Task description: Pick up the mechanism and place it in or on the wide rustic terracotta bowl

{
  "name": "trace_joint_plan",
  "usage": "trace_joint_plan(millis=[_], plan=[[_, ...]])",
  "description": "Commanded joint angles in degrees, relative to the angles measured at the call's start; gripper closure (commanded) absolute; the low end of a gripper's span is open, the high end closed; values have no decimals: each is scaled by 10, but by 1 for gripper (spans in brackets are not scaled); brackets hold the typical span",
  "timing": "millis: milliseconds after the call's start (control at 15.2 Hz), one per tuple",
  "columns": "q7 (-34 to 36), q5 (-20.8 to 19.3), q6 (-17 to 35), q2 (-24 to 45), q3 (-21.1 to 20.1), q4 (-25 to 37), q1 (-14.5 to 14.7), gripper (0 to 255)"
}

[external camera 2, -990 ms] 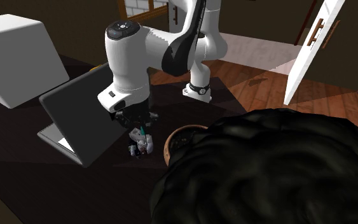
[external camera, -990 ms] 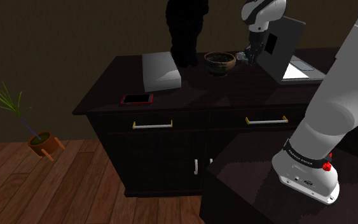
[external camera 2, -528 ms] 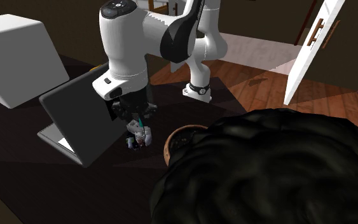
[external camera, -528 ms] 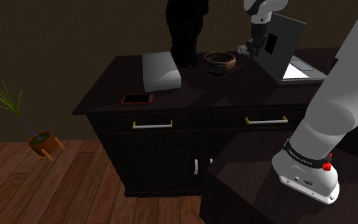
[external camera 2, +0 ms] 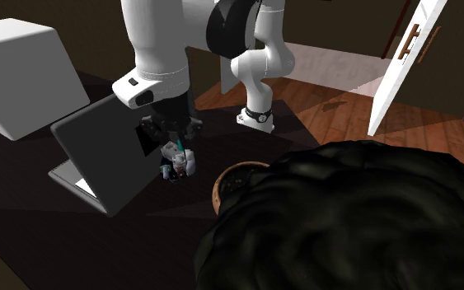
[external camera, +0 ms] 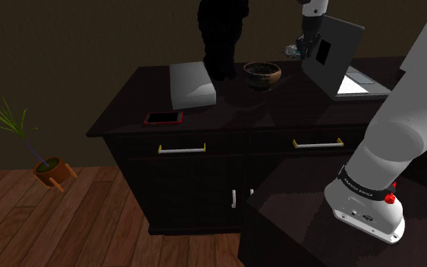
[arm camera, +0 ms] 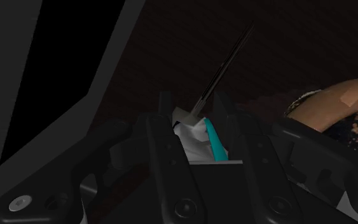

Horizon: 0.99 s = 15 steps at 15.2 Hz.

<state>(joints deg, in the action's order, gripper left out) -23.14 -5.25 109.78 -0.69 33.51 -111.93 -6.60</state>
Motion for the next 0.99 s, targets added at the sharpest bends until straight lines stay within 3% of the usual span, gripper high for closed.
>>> trace_joint_plan(millis=[0,924], plan=[[-1,-1,-15,-3,0,13,0,255],[-6,-2,-122,-9,-3,114,2,255]])
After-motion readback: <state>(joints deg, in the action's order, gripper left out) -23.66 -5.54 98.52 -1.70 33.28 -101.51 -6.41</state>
